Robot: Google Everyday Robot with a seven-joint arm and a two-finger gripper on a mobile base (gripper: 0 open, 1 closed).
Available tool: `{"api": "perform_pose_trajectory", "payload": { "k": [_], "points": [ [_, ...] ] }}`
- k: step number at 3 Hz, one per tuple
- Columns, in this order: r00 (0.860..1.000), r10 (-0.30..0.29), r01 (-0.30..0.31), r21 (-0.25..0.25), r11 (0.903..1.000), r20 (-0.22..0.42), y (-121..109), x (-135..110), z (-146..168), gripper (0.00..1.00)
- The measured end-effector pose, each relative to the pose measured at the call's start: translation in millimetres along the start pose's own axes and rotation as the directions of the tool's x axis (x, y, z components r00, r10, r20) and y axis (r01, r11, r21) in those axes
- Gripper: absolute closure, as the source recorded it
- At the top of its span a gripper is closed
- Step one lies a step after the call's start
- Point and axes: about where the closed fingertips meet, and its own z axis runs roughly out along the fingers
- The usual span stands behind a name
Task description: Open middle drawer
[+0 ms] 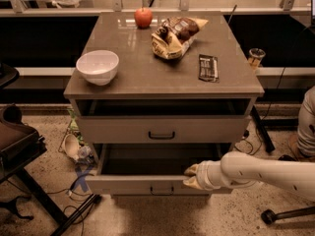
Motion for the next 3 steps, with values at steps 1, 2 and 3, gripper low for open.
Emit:
{"api": "perform_pose_trajectory", "payload": {
  "k": [1,2,3],
  "points": [
    [1.0,0.013,-0.013,-0.017,0.9998,0.006,27.2,9.8,-17.1,1.0],
    [1.0,0.013,-0.013,-0.017,0.9998,0.006,26.5,7.9,-19.9,1.0],
    [1.0,0.013,-0.013,-0.017,0.9998,0.006,26.2,7.0,-21.2,1.0]
  ]
}}
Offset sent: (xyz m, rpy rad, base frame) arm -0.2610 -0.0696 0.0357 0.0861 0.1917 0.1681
